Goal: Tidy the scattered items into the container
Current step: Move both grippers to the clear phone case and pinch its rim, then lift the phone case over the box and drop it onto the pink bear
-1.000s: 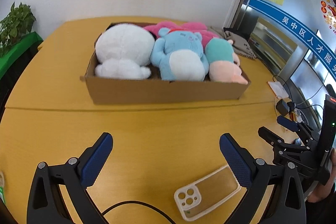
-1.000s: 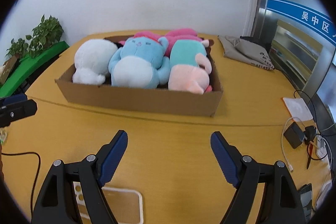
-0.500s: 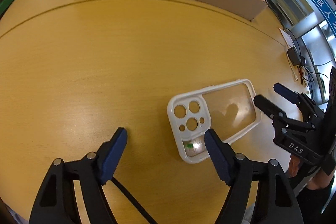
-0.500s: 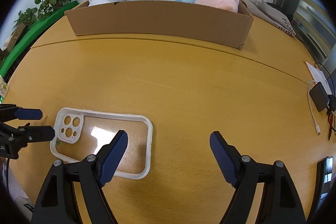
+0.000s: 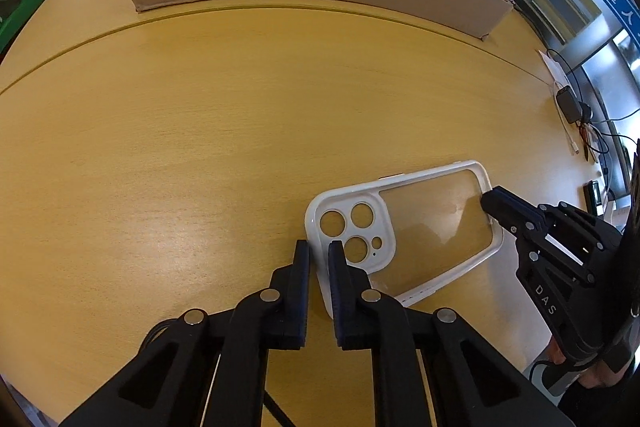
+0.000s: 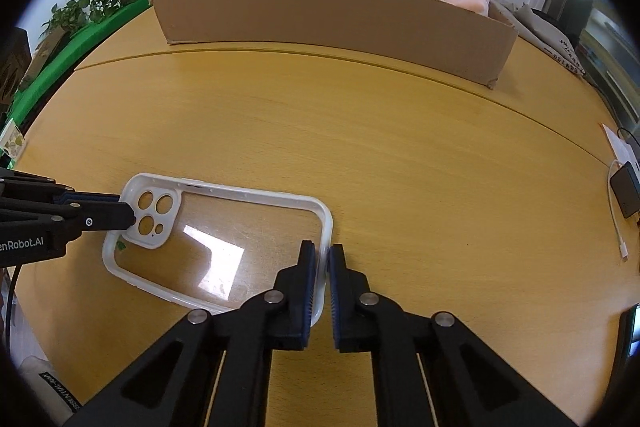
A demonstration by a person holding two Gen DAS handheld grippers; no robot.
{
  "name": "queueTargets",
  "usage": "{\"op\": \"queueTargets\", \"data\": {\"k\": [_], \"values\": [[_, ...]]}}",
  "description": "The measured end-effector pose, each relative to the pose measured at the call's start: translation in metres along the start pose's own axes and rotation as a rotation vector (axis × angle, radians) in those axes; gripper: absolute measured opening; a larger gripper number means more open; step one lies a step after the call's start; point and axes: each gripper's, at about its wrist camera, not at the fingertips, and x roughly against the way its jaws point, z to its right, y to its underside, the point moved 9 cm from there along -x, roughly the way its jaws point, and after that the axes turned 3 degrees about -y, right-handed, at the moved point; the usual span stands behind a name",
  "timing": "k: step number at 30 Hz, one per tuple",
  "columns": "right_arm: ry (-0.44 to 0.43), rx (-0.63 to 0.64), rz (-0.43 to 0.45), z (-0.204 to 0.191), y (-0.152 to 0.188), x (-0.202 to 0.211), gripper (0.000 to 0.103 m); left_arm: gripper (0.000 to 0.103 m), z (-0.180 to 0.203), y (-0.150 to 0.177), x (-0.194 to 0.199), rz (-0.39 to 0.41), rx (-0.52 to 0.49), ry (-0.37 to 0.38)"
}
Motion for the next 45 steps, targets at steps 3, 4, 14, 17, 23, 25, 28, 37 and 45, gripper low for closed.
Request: {"op": "queueTargets", "data": {"k": [3, 4, 14, 17, 23, 25, 28, 37, 45], "values": [[-0.004, 0.005, 0.010, -0.005, -0.003, 0.002, 0.005, 0.008, -0.007, -0.009, 0.006, 0.015, -0.003, -0.007], [-0.001, 0.007, 0.018, -0.005, -0.006, 0.003, 0.005, 0.008, -0.008, -0.013, 0.009, 0.023, -0.003, 0.000], [0.034, 0.015, 0.179, 0.008, -0.080, 0.045, 0.005, 0.008, -0.023, -0.089, 0.053, 0.160, -0.031, 0.036], [0.045, 0.017, 0.239, 0.015, -0.114, 0.057, 0.005, 0.008, -0.034, -0.127, 0.071, 0.222, -0.066, 0.025], [0.093, 0.034, 0.356, 0.030, -0.195, 0.080, 0.005, 0.008, -0.041, -0.218, 0.120, 0.371, -0.127, 0.009], [0.095, 0.030, 0.395, 0.036, -0.223, 0.087, 0.005, 0.008, -0.042, -0.248, 0.131, 0.409, -0.139, 0.005], [0.105, 0.028, 0.448, 0.046, -0.264, 0.094, 0.005, 0.008, -0.047, -0.291, 0.141, 0.454, -0.156, -0.006], [0.124, -0.026, 0.472, 0.089, -0.366, 0.061, 0.005, 0.007, -0.042, -0.403, 0.123, 0.456, -0.163, 0.000], [0.100, -0.090, 0.341, 0.112, -0.406, -0.019, 0.005, 0.007, -0.046, -0.454, 0.054, 0.360, -0.161, -0.049]]}}
